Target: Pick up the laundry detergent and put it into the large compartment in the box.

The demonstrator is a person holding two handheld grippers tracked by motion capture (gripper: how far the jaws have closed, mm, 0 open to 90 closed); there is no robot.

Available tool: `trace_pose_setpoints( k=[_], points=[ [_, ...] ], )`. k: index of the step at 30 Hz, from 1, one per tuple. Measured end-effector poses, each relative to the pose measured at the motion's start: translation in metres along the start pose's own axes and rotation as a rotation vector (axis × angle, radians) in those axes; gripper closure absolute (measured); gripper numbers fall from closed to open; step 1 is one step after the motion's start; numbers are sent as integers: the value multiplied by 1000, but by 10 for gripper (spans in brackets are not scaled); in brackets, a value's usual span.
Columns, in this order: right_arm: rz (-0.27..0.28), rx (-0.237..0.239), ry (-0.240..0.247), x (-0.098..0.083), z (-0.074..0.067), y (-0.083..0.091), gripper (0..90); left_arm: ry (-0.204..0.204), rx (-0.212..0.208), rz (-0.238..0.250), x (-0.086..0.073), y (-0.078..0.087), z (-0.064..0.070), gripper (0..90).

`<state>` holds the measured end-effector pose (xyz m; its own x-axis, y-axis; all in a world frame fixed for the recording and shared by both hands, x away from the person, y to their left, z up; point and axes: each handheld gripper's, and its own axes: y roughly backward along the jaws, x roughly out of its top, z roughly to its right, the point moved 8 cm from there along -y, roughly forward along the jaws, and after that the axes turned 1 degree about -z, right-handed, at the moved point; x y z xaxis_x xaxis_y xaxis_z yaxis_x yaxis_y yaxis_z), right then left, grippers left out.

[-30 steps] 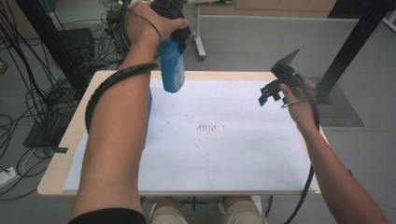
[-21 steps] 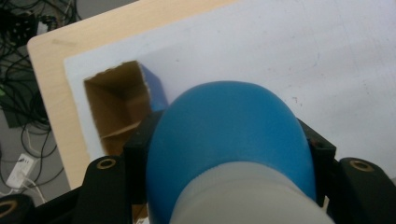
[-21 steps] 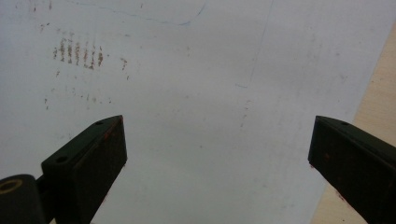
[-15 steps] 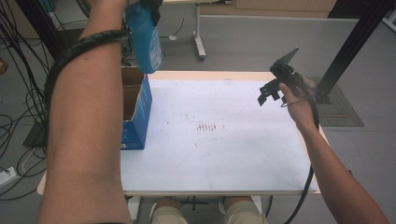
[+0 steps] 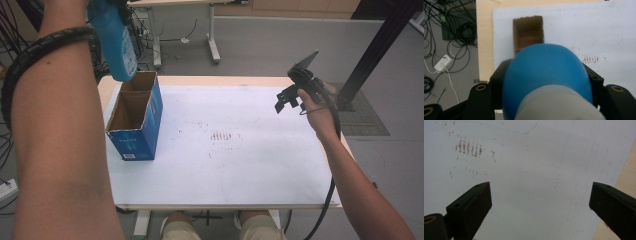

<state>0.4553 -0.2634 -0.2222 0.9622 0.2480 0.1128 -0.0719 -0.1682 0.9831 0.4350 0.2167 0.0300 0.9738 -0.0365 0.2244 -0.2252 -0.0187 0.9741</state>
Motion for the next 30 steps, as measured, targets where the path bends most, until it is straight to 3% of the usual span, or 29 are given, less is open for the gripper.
trace_pose_setpoints(
  k=[11,30],
  points=[
    [2,-13,13,0,-5,0,44,28,-5,-2,-6,-2,-13,393],
    [4,-14,8,-1,-2,1,44,34,-17,-43,-5,-27,-18,393]
  ],
)
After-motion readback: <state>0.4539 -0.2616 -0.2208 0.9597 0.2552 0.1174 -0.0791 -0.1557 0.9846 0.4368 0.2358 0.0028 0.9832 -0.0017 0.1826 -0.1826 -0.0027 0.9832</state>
